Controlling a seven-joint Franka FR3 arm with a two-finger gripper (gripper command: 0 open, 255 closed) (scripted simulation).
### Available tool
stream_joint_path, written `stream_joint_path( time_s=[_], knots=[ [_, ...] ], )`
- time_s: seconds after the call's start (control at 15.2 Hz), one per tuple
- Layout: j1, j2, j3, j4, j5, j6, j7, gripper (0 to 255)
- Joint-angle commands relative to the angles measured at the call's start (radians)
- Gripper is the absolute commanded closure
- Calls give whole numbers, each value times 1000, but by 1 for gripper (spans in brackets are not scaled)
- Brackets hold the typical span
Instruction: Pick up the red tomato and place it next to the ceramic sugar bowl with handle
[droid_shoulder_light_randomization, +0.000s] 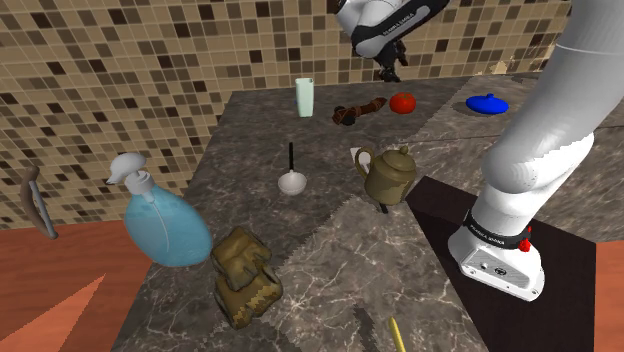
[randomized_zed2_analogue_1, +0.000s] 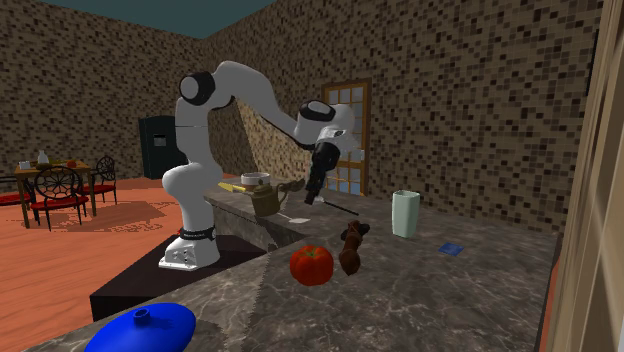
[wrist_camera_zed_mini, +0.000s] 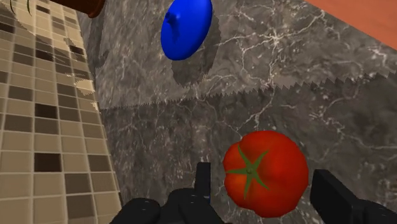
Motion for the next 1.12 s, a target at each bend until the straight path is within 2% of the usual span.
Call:
stream_joint_path(
  time_s=[0.0,0.26,0.46,1.06],
  knots=[
    [-9,-12,-8,-67,-34,85,1,0],
    [-35,-14,-34,-209,-151,297,18,0],
    [-58,10,-59,-285,-272,447,51,0],
    [-96,81,-96,-272,-348,525,88,0]
  ],
)
